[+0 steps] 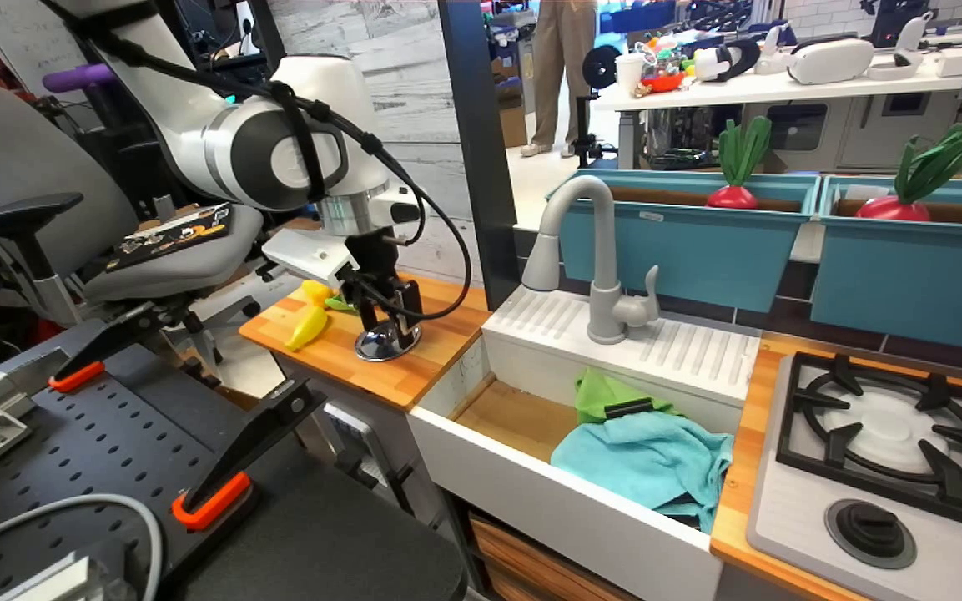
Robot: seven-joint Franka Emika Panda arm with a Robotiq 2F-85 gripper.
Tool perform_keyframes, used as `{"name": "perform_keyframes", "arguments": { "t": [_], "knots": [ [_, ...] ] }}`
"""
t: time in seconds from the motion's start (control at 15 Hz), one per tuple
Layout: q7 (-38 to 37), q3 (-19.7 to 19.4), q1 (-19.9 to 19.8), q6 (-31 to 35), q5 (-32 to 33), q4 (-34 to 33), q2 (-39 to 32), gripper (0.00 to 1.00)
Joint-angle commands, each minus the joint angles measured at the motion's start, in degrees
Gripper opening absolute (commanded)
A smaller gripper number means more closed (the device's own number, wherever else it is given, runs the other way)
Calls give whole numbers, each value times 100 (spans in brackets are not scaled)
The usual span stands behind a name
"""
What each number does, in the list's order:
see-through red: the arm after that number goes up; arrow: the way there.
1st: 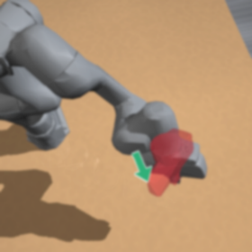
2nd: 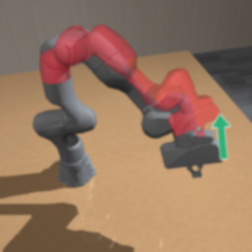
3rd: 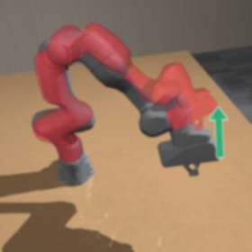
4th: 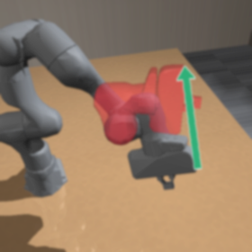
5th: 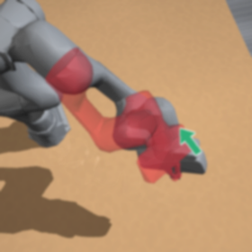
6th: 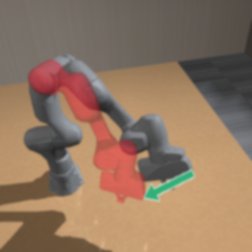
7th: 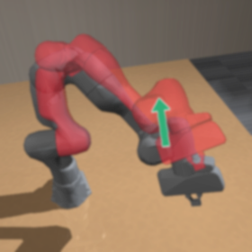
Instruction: Cover the pot with the lid on the counter
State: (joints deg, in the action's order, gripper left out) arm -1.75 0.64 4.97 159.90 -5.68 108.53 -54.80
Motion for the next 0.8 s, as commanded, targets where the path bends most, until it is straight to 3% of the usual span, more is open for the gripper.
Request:
{"name": "perform_keyframes", "arguments": {
  "t": [0.0, 0.47, 0.73],
  "knots": [
    [-226, -171, 202, 122, 192, 38, -16, 49],
    [-183, -131, 152, 135, 189, 105, 132, 0],
    [-147, -62, 117, 215, 164, 230, 351, 5]
  ]
}}
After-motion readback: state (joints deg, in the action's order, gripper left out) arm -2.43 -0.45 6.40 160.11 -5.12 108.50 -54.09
